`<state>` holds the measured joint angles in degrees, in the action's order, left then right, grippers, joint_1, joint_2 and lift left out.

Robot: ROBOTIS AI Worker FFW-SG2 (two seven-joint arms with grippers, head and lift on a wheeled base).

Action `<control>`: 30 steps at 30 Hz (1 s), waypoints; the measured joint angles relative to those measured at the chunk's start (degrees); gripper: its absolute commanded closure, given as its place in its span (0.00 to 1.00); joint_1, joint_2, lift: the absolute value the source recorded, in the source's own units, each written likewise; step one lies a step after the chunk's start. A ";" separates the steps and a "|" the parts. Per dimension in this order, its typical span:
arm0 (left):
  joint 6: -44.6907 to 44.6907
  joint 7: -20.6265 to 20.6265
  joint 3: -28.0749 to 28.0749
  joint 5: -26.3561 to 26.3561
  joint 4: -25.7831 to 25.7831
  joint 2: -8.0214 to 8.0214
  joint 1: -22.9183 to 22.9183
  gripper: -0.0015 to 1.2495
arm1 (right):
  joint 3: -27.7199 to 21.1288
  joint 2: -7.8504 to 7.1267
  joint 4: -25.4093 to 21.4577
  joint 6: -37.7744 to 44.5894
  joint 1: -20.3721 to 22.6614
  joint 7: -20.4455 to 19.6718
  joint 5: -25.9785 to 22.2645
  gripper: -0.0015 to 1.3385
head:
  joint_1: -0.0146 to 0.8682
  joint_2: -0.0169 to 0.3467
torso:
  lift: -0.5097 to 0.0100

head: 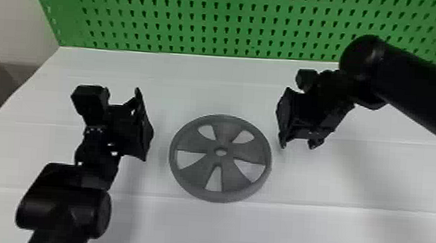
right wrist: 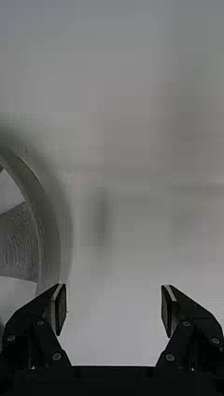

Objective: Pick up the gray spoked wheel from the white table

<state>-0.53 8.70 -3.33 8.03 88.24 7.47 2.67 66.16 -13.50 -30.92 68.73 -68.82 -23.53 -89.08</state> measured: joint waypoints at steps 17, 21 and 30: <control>0.00 0.09 -0.23 -0.20 0.00 0.45 -0.10 0.40 | 14.54 -0.35 0.27 -5.70 -1.59 -11.54 -24.45 0.35 | 0.90 0.23 | 0.83; 0.00 0.09 -0.37 -0.20 0.00 0.55 -0.05 0.40 | 15.01 -0.39 0.30 -7.18 -1.63 -13.56 -28.71 0.35 | 0.90 0.23 | 0.83; 0.00 0.16 -0.73 -0.37 0.00 0.70 0.09 0.40 | 20.04 -1.04 2.73 -11.80 -2.03 -15.29 -43.58 0.35 | 0.90 0.23 | 0.83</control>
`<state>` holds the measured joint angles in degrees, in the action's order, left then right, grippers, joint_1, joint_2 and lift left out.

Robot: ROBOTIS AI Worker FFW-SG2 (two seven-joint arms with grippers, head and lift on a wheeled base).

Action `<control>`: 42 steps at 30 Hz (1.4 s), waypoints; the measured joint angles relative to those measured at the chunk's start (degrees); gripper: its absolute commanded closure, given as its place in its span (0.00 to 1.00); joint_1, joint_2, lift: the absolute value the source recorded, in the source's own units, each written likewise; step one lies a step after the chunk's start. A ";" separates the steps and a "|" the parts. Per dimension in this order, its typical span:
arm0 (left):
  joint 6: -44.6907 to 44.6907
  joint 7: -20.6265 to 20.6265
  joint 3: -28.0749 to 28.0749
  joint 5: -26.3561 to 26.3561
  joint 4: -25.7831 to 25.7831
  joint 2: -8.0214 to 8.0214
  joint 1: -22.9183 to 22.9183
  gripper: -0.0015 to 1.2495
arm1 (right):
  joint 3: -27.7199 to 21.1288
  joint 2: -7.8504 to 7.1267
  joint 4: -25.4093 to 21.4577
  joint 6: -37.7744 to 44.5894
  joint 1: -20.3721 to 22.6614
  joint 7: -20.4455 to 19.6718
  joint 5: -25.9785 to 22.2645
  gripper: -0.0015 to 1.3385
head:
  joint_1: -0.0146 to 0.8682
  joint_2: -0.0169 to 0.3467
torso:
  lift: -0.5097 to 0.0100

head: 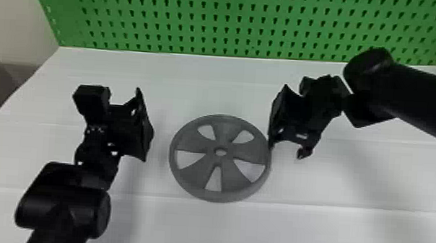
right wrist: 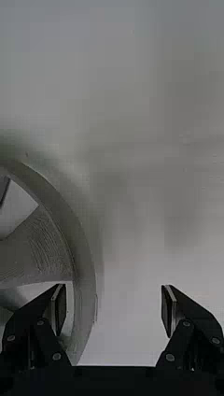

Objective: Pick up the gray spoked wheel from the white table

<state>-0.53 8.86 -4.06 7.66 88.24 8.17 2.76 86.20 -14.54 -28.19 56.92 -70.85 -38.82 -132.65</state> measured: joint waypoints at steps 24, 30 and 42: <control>-0.48 0.03 0.16 -0.02 0.02 0.37 -0.29 0.40 | 1.90 -0.51 -5.65 -12.13 0.16 -21.22 -19.19 0.35 | 0.90 0.23 | 0.83; -0.70 0.09 0.31 0.11 0.10 0.49 -0.44 0.40 | -9.22 -3.48 -15.55 -19.18 5.07 -27.95 -13.02 0.35 | 0.90 0.23 | 0.83; -0.79 0.10 0.57 0.17 0.48 0.71 -0.68 0.40 | -17.51 -7.15 -26.34 -24.75 10.92 -35.05 -7.46 0.35 | 0.90 0.23 | 0.83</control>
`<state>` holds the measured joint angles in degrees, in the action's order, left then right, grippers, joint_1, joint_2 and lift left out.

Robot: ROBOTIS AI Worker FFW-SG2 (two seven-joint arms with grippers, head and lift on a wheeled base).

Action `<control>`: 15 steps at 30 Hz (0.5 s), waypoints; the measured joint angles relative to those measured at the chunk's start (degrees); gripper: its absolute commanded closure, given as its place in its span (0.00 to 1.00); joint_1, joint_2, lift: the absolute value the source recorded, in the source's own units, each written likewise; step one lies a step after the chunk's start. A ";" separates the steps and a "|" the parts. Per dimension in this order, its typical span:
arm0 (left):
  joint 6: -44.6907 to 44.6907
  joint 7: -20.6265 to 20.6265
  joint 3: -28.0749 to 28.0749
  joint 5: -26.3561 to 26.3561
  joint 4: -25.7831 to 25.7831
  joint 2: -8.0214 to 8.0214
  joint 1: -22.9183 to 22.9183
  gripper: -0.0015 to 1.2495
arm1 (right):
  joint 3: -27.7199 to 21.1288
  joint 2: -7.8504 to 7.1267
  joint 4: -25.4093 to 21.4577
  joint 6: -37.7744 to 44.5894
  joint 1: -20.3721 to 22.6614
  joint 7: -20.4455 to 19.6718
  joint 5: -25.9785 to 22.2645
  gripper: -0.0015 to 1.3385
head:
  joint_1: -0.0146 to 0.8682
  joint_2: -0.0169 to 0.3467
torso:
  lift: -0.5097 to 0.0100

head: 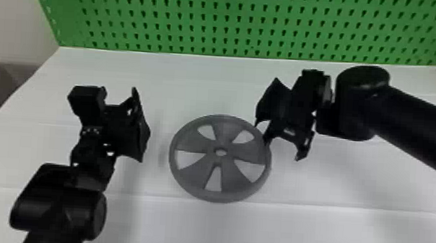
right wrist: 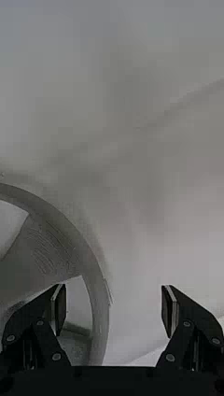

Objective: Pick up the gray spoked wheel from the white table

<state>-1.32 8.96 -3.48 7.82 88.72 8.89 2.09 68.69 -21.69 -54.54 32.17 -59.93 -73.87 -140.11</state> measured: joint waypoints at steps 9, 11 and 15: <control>0.00 0.00 0.14 0.07 0.22 0.24 -0.23 0.40 | 2.32 -0.77 -3.69 -1.63 0.74 -1.14 -1.59 0.38 | 0.90 0.23 | 0.83; 0.00 0.00 0.13 0.03 0.28 0.28 -0.21 0.40 | 2.46 -0.86 -4.99 -2.31 0.99 -1.49 -1.86 0.40 | 0.90 0.23 | 0.83; 0.00 0.01 0.02 -0.01 0.31 0.33 -0.17 0.40 | 2.64 -1.09 -7.57 -3.77 1.46 -2.37 -2.06 0.40 | 0.90 0.23 | 0.83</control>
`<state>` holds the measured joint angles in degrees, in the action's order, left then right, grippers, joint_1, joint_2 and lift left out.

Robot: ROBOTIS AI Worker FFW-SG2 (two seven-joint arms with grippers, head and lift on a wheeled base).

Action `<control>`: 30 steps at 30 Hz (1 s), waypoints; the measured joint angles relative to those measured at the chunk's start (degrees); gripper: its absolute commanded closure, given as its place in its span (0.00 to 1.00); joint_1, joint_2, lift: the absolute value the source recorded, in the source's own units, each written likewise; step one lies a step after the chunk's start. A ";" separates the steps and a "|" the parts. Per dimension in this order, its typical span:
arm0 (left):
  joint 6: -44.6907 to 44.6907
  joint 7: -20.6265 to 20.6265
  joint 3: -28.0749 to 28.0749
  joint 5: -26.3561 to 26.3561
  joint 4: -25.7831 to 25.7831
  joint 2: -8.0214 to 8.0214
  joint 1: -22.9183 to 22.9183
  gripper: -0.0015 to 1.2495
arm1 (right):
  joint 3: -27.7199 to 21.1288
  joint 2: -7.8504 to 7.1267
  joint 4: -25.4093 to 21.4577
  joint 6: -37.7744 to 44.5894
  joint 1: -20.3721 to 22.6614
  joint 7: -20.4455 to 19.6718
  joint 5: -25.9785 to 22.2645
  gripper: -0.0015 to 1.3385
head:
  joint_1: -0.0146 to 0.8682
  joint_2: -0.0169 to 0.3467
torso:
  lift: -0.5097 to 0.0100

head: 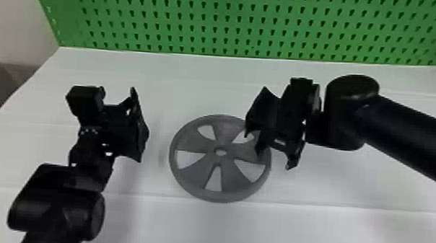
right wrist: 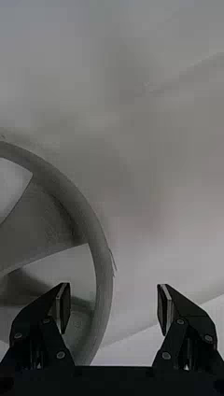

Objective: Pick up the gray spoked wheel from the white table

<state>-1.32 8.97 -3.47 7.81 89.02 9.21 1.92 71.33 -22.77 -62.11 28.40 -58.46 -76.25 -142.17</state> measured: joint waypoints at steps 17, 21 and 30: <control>0.00 0.09 -0.17 -0.46 0.01 0.18 0.06 0.40 | 1.64 -0.48 -3.26 -3.30 1.34 -0.04 -0.06 0.40 | 0.90 0.23 | 0.83; 0.00 0.09 -0.31 -0.70 0.01 0.19 0.06 0.40 | 2.00 -0.43 -3.42 -3.64 1.41 0.08 -0.13 0.40 | 0.90 0.23 | 0.83; -0.06 0.08 -0.50 -0.95 0.01 0.31 0.46 0.40 | 2.09 0.29 -3.09 -5.36 2.71 3.89 1.15 0.40 | 0.90 0.23 | 0.83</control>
<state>-1.38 9.05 -3.97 6.86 89.03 9.53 2.38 73.43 -22.48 -65.19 23.05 -55.75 -72.36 -141.01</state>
